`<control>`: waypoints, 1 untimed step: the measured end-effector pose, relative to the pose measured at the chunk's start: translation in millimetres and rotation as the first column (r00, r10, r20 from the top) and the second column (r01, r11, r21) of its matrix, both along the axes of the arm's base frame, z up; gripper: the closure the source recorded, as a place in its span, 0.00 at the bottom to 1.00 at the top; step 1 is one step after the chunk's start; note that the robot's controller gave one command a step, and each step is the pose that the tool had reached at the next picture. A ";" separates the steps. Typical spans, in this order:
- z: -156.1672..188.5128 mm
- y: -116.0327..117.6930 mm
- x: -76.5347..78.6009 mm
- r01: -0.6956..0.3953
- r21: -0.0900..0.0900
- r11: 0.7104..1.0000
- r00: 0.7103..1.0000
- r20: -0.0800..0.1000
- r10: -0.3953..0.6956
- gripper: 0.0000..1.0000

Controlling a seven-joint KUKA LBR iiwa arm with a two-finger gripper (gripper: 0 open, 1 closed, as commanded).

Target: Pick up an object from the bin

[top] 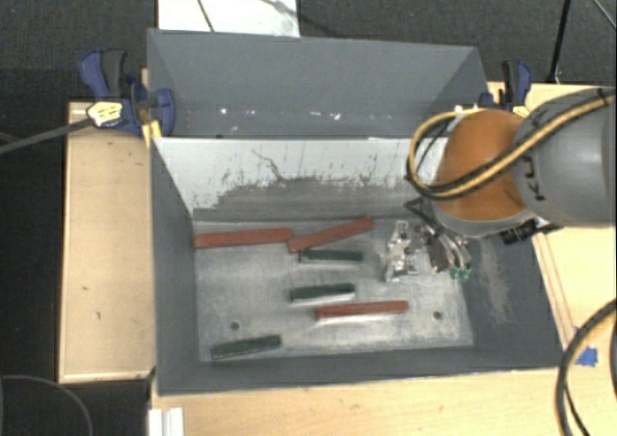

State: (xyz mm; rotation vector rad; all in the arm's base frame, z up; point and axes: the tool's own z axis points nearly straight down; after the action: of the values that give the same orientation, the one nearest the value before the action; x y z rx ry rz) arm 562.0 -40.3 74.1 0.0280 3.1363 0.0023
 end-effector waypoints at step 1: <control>-1.2 -0.5 0.1 -0.002 -0.001 1.000 1.000 0.003 0.002 0.00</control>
Offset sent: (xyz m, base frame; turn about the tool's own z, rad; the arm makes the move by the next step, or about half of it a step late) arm 0.0000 0.0000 0.0000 0.0000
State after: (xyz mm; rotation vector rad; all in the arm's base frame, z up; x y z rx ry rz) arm 562.1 -40.7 72.9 0.0250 3.1336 0.0002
